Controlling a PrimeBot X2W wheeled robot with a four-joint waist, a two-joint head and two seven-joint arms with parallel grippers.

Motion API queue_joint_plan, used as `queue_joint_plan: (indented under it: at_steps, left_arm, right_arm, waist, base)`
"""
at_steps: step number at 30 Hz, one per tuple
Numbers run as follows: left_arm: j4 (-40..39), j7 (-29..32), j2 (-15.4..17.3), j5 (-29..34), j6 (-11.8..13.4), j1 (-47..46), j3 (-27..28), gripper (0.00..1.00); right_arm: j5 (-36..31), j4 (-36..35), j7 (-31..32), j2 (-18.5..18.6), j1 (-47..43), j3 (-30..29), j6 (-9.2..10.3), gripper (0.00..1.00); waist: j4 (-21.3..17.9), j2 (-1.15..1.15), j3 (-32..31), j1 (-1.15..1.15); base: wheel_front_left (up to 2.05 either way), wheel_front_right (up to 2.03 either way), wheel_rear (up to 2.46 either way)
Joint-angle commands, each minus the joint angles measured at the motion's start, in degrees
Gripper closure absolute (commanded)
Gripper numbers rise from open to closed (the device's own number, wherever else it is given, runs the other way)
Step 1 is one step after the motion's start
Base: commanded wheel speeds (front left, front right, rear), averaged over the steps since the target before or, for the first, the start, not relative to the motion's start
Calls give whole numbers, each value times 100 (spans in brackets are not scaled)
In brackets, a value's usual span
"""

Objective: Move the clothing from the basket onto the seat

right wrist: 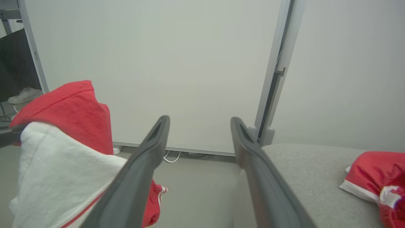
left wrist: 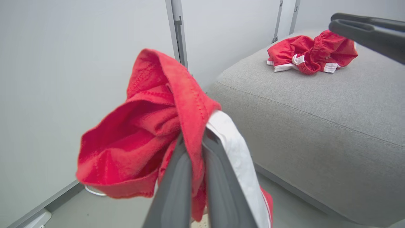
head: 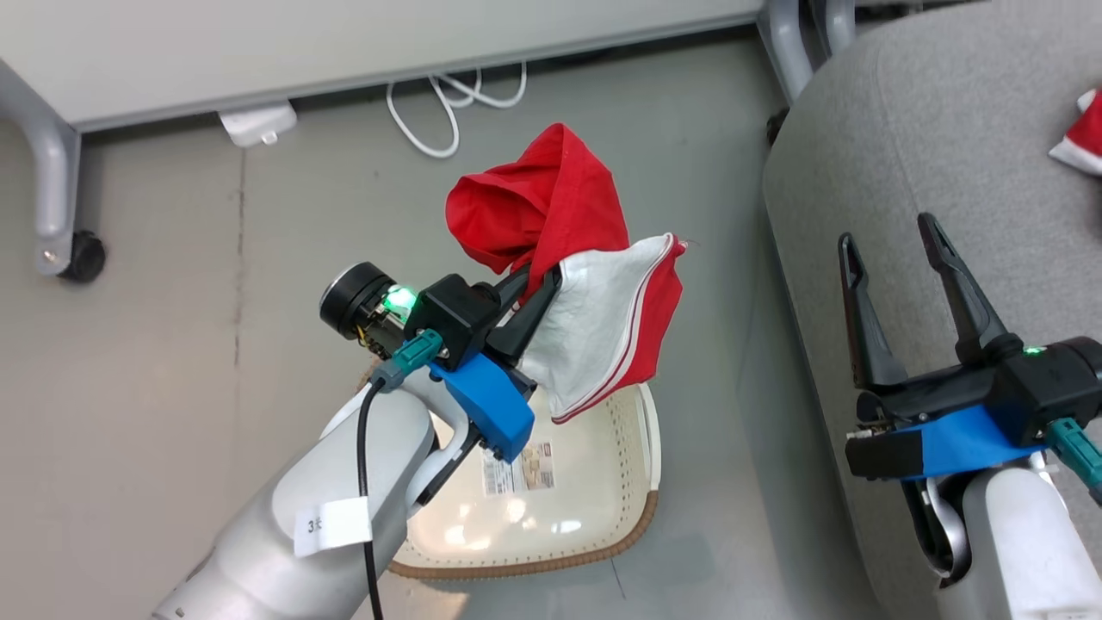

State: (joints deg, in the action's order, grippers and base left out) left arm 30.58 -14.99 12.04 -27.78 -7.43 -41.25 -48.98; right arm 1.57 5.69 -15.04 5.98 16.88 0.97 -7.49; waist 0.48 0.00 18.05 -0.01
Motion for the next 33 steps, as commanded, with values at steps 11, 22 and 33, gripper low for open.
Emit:
queue_joint_plan:
  at_steps: [11,22,33]
  left_arm:
    - [-315,-28,-242,293,-5,-139,281,100]
    - [-338,-28,-258,208,-5,-212,131,100]
    - [-275,-29,-244,203,-6,-211,100,100]
  right_arm:
    - [58,134,-22,-13,-617,-75,-1,0]
    - [68,157,-22,-72,-976,-135,-1,0]
    - [65,60,-22,-27,-788,108,-1,0]
  waist:
    - [139,0,-1060,1]
    - [212,0,-1434,1]
    - [248,0,-1433,1]
  base:
    - [0,0,0]
    - [0,0,0]
    - [0,0,0]
